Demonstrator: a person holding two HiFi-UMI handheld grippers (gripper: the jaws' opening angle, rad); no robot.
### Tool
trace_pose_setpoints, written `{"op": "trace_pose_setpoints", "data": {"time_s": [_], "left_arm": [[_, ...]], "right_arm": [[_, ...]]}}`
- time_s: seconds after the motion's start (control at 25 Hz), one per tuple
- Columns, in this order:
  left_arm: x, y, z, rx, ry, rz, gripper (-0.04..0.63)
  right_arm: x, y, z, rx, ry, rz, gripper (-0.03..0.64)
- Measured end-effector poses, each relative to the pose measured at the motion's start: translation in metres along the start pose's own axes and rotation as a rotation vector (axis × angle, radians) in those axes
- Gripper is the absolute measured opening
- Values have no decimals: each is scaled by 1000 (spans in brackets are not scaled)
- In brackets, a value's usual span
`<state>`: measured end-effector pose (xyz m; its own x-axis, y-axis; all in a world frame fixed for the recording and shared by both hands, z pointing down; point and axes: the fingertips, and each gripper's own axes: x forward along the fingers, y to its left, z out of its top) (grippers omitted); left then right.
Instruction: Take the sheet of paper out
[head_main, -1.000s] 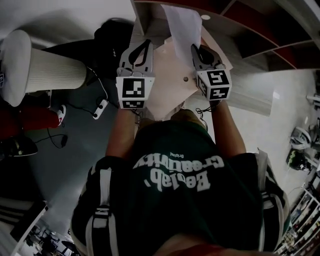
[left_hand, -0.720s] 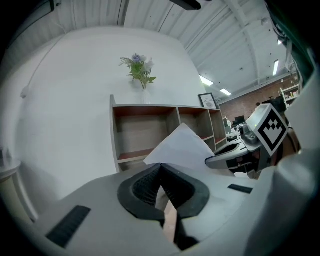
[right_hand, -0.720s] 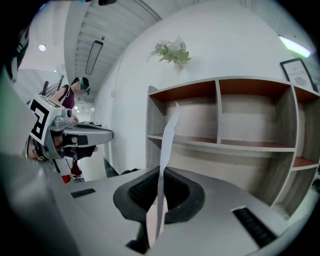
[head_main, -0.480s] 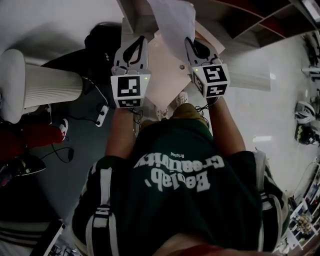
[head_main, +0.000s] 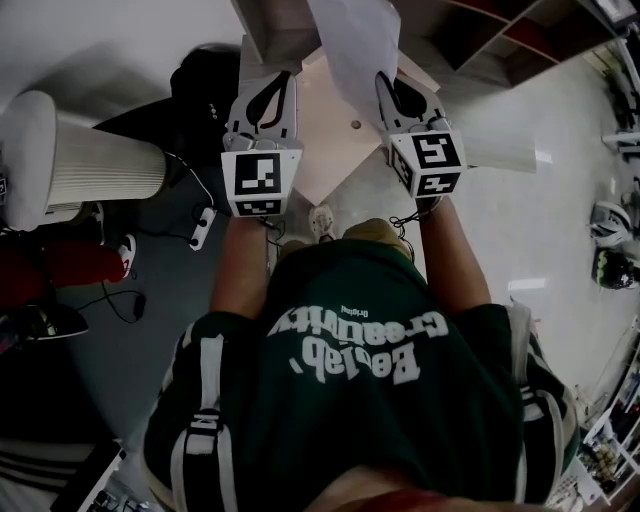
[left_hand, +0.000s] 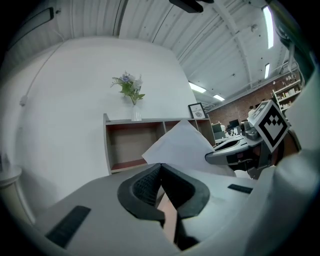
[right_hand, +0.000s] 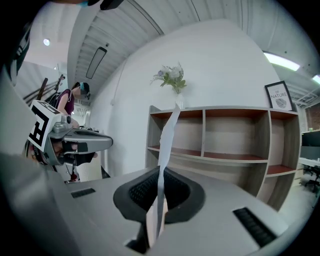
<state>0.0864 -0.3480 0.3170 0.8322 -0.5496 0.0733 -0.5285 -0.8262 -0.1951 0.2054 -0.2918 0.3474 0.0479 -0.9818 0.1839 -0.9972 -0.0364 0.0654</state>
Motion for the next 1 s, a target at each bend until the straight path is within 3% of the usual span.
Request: {"op": "trace_pose_setpoints", "data": {"time_s": [0.6,1.0], "left_arm": [[-82,-134,19,52,26,14,18],[-130,-184,36,74,1,32,18]], "right_arm": [[-152,5,-24,21,-37,46,34],[-226,3,-32,24,-87,22,34]]}}
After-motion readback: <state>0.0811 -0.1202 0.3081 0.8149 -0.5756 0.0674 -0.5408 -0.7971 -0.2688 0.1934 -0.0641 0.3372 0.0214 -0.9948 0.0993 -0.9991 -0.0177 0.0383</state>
